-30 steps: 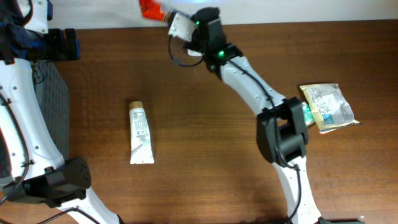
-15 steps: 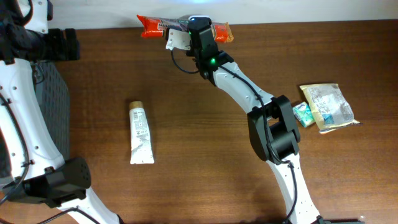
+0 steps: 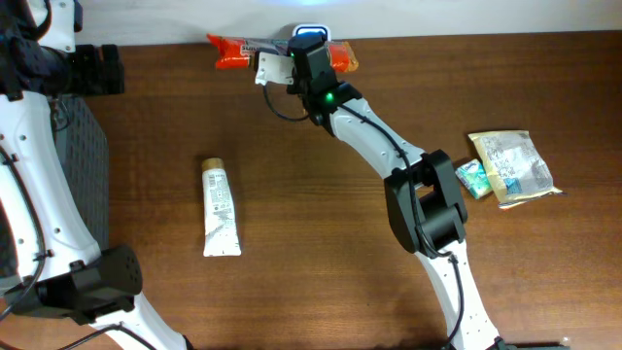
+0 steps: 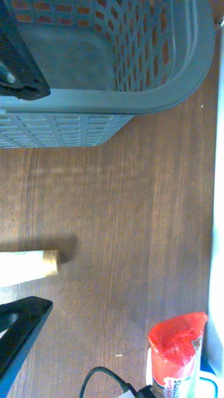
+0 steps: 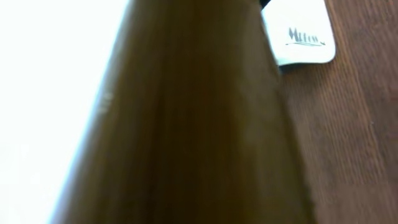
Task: Scan the item barcode
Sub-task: 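Hold the pasta bag in front of the white scanner, then carry the pasta bag right and set it by the snack bag, then reach the right gripper left and grasp the white tube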
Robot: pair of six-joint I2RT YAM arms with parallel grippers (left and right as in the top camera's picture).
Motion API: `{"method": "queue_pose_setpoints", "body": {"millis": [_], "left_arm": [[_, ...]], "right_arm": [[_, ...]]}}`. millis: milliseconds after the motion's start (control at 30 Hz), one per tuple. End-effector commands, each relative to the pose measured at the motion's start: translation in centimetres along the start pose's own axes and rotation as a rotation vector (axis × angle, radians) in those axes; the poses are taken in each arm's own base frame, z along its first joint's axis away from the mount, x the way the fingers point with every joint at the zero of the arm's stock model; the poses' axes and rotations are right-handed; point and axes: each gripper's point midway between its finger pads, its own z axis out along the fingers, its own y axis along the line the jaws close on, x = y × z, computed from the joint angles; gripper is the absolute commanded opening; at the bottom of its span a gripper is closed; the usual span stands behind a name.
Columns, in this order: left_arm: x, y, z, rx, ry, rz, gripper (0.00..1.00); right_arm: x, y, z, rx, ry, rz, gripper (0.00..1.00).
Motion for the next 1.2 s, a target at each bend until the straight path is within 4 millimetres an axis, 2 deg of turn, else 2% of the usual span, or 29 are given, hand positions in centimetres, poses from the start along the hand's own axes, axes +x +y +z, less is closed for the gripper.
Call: {"method": "queue_pose_setpoints", "body": {"millis": [0,67,133,200,233,300,333,400,433,467,533,567,633,667,700,767,833,867,900,933,967,1000,1033,1067,1100,1167], "left_arm": [[-0.2,-0.1,-0.2,0.006,-0.009,0.016,0.99],[-0.2,-0.1,-0.2,0.005,-0.009,0.016,0.99],[-0.2,-0.1,-0.2,0.005,-0.009,0.016,0.99],[-0.2,-0.1,-0.2,0.005,-0.009,0.016,0.99],[-0.2,-0.1,-0.2,0.005,-0.009,0.016,0.99],[-0.2,-0.1,-0.2,0.005,-0.009,0.016,0.99],[-0.2,-0.1,-0.2,0.005,-0.009,0.016,0.99],[-0.2,-0.1,-0.2,0.005,-0.009,0.016,0.99],[-0.2,-0.1,-0.2,0.006,-0.009,0.016,0.99],[-0.2,-0.1,-0.2,0.005,-0.009,0.016,0.99],[-0.2,-0.1,-0.2,0.005,-0.009,0.016,0.99],[-0.2,-0.1,-0.2,0.005,-0.009,0.016,0.99],[-0.2,-0.1,-0.2,0.006,-0.010,0.016,0.99],[-0.2,-0.1,-0.2,0.006,-0.009,0.016,0.99],[-0.2,-0.1,-0.2,0.005,-0.009,0.016,0.99],[-0.2,-0.1,-0.2,0.005,-0.009,0.016,0.99],[-0.2,-0.1,-0.2,0.005,-0.009,0.016,0.99],[-0.2,-0.1,-0.2,0.005,-0.009,0.016,0.99],[-0.2,-0.1,-0.2,0.005,-0.009,0.016,0.99],[-0.2,-0.1,-0.2,0.006,-0.010,0.016,0.99],[-0.2,-0.1,-0.2,0.005,-0.009,0.016,0.99],[-0.2,-0.1,-0.2,0.006,-0.010,0.016,0.99],[-0.2,-0.1,-0.2,0.005,-0.009,0.016,0.99],[-0.2,-0.1,-0.2,0.005,-0.009,0.016,0.99],[-0.2,-0.1,-0.2,0.005,-0.009,0.016,0.99],[-0.2,-0.1,-0.2,0.005,-0.009,0.016,0.99]], "right_arm": [[-3.9,-7.6,-4.7,0.128,-0.093,0.030,0.04],[-3.9,-7.8,-5.8,0.093,-0.082,0.024,0.04],[-4.0,-9.1,-7.9,0.071,-0.078,0.092,0.04],[-4.1,-11.7,-11.6,0.069,-0.083,0.251,0.04],[-4.1,-12.8,-14.3,0.045,-0.075,0.353,0.04],[-3.3,-13.0,-18.4,-0.026,-0.029,0.598,0.04],[-2.2,-12.2,-20.8,-0.086,0.038,0.790,0.04],[0.6,-9.5,-23.2,-0.177,0.197,1.012,0.04],[2.2,-7.7,-24.3,-0.227,0.299,1.099,0.04],[4.3,-4.9,-25.6,-0.307,0.442,1.180,0.04],[9.4,1.0,-27.7,-0.435,0.762,1.231,0.04],[10.6,2.4,-28.1,-0.462,0.829,1.225,0.04],[14.8,6.8,-29.0,-0.515,1.026,1.254,0.04],[15.9,7.8,-29.2,-0.522,1.069,1.266,0.04],[18.0,9.7,-29.6,-0.537,1.139,1.281,0.04],[21.3,11.4,-29.6,-0.533,1.192,1.310,0.04],[23.7,11.2,-29.3,-0.509,1.188,1.343,0.07],[25.2,10.6,-29.0,-0.495,1.158,1.340,0.30],[26.2,10.1,-28.9,-0.494,1.136,1.324,0.62],[26.6,9.9,-29.0,-0.490,1.134,1.326,0.74],[26.8,9.5,-29.0,-0.482,1.129,1.337,0.80],[26.4,8.8,-28.8,-0.493,1.096,1.338,0.81],[25.3,7.7,-28.6,-0.525,1.037,1.323,0.90],[24.8,6.7,-28.6,-0.515,1.020,1.319,0.92],[22.9,5.0,-28.2,-0.528,0.944,1.339,0.93],[17.9,3.2,-26.6,-0.626,0.732,1.403,0.94]]}}
